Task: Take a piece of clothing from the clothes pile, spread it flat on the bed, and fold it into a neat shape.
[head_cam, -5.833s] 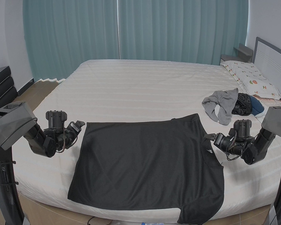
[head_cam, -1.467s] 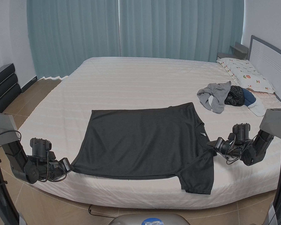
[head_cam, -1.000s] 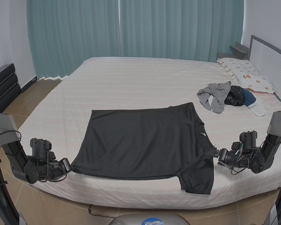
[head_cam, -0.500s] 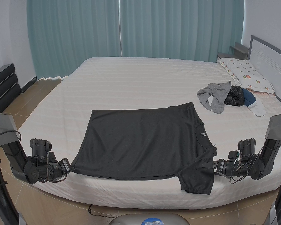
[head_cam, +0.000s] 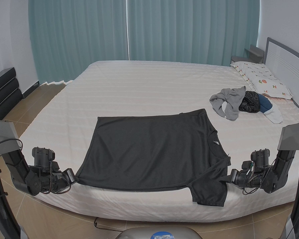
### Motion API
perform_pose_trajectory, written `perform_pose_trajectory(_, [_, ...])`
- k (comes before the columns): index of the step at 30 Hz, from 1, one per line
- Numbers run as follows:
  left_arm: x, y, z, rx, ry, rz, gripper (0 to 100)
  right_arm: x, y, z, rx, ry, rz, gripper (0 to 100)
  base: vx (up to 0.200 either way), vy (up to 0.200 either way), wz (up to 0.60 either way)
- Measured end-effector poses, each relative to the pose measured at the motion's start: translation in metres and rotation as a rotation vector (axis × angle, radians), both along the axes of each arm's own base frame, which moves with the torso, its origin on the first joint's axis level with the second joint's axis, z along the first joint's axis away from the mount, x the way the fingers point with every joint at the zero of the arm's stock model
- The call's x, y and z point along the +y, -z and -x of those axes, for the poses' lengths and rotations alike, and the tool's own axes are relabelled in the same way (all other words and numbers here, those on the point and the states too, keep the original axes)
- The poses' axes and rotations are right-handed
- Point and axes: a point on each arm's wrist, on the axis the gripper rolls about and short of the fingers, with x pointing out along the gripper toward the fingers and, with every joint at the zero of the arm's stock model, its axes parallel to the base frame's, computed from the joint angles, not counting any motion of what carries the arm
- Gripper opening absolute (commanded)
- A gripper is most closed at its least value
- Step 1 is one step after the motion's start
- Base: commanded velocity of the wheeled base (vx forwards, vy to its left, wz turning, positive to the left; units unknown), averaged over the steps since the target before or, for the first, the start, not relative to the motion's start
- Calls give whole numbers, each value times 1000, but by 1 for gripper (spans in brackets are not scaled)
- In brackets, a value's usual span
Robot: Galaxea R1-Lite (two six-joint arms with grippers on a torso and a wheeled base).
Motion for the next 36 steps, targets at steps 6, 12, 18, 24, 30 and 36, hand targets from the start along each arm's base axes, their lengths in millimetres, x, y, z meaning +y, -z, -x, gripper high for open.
perform_pose_trajectory(6, [0, -1, 1, -1, -1, -1, 0, -3, -5, 12, 10, 25, 42, 0, 0, 0, 0])
perform_pose_trajectory(12, [1, -3, 4, -5, -1, -6, 0, -9, -13, 29, 27, 32, 41, 0, 0, 0, 0])
perform_pose_trajectory(18, [1, -8, 11, -8, 5, -16, 0, -19, -26, 51, 32, 20, 2, 0, 0, 0, 0])
perform_pose_trajectory(24, [0, -9, 19, -5, 35, -43, 0, -22, -32, 71, 37, -7, 27, 0, 0, 0, 0])
perform_pose_trajectory(30, [0, -7, 27, 4, 78, -81, 0, -24, -37, 84, 34, -12, 41, 0, 0, 0, 0])
perform_pose_trajectory(36, [0, -5, 35, 13, 118, -124, 0, -25, -41, 95, 28, -30, 62, 0, 0, 0, 0])
